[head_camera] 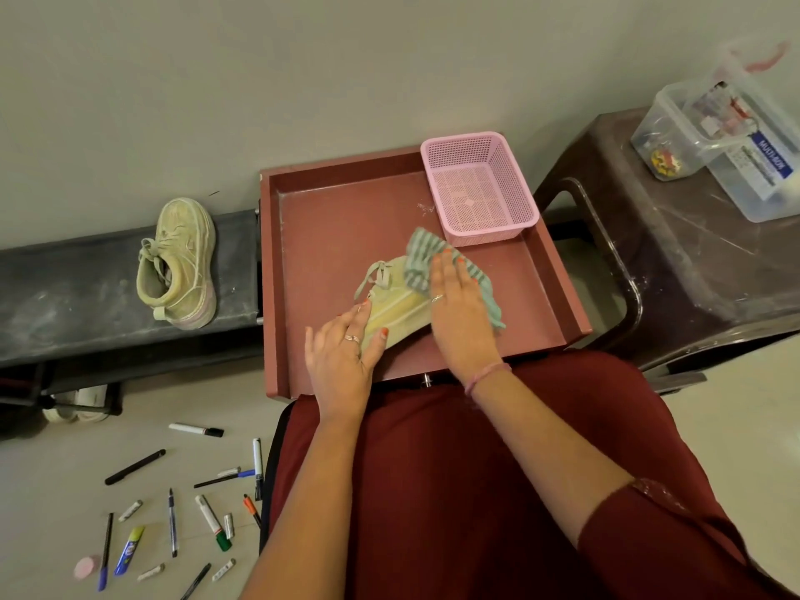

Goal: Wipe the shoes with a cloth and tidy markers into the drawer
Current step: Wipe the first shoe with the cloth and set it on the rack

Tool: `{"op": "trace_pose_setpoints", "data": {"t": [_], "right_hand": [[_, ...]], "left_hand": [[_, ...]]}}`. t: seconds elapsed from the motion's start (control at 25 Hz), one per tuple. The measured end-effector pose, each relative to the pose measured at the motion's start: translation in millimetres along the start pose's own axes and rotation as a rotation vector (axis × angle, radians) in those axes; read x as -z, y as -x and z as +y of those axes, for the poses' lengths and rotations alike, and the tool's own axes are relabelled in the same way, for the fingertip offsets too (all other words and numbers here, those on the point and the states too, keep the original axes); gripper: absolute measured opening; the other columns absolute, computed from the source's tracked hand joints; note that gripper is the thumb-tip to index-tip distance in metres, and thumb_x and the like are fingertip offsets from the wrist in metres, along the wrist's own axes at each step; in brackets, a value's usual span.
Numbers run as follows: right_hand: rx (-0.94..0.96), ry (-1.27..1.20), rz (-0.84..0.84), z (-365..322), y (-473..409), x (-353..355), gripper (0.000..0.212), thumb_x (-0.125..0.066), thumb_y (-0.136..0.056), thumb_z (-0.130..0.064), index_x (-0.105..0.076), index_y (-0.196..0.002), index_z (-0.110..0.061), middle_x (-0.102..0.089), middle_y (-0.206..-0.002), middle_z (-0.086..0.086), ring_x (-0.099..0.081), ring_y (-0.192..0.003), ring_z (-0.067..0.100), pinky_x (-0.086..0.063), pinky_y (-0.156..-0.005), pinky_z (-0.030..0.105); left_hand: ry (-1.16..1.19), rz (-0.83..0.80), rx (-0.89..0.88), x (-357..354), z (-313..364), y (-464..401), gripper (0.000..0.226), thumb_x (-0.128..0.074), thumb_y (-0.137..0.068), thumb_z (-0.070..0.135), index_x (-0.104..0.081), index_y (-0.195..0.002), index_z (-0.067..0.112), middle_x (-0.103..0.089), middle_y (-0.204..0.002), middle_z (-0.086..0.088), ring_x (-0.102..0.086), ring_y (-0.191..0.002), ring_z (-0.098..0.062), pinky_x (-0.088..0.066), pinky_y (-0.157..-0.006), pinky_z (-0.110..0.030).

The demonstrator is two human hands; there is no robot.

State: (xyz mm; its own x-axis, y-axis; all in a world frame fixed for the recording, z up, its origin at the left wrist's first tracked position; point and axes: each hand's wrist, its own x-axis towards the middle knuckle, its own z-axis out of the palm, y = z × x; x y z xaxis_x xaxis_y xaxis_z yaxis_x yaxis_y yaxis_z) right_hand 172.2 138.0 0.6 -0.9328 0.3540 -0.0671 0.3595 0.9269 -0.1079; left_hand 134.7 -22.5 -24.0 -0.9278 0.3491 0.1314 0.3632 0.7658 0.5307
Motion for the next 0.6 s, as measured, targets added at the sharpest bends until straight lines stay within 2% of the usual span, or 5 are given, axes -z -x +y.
{"op": "trace_pose_setpoints", "data": {"t": [0.16,0.28,0.36,0.44,0.6], "right_hand": [[-0.154,-0.51,-0.229,42,-43,28,0.055,-0.038,-0.087,0.009,-0.038,-0.14,-0.006,-0.051,-0.133,0.018,-0.049,-0.123,0.035,-0.042,-0.101,0.039],[-0.229,-0.63,-0.32,45,-49,42,0.043,-0.037,-0.085,0.009,-0.052,-0.123,-0.003,-0.059,-0.118,0.016,-0.056,-0.11,0.033,-0.047,-0.084,0.035],[-0.177,-0.446,-0.14,21,-31,29,0.056,-0.036,-0.086,0.011,-0.036,-0.141,-0.003,-0.045,-0.14,0.018,-0.043,-0.129,0.032,-0.039,-0.103,0.035],[-0.075,-0.251,-0.007,-7,-7,11,0.064,-0.033,-0.092,0.006,-0.01,-0.151,-0.003,-0.013,-0.158,0.018,-0.014,-0.145,0.032,-0.018,-0.118,0.039],[0.061,-0.091,-0.059,-37,7,1,0.062,-0.032,-0.098,-0.008,-0.002,-0.151,-0.006,-0.002,-0.16,0.012,0.0,-0.148,0.032,-0.012,-0.119,0.045]], "left_hand": [[-0.022,0.004,-0.006,-1,5,2,0.045,-0.057,-0.093,0.04,-0.055,-0.135,0.026,-0.061,-0.129,0.003,-0.051,-0.122,-0.021,-0.014,-0.116,-0.043],[-0.027,0.006,0.011,-1,2,4,0.045,-0.056,-0.093,0.04,-0.054,-0.136,0.026,-0.061,-0.129,0.003,-0.051,-0.122,-0.021,-0.016,-0.115,-0.043],[0.0,0.01,0.024,-2,0,3,0.044,-0.058,-0.093,0.039,-0.055,-0.135,0.026,-0.061,-0.128,0.003,-0.052,-0.12,-0.022,-0.018,-0.115,-0.044],[-0.016,0.017,0.013,-2,0,3,0.044,-0.059,-0.092,0.039,-0.057,-0.134,0.026,-0.062,-0.127,0.003,-0.053,-0.119,-0.022,-0.019,-0.114,-0.044],[-0.037,-0.002,-0.011,-1,2,1,0.044,-0.059,-0.092,0.039,-0.057,-0.133,0.025,-0.063,-0.127,0.001,-0.053,-0.119,-0.023,-0.019,-0.113,-0.043]]}}
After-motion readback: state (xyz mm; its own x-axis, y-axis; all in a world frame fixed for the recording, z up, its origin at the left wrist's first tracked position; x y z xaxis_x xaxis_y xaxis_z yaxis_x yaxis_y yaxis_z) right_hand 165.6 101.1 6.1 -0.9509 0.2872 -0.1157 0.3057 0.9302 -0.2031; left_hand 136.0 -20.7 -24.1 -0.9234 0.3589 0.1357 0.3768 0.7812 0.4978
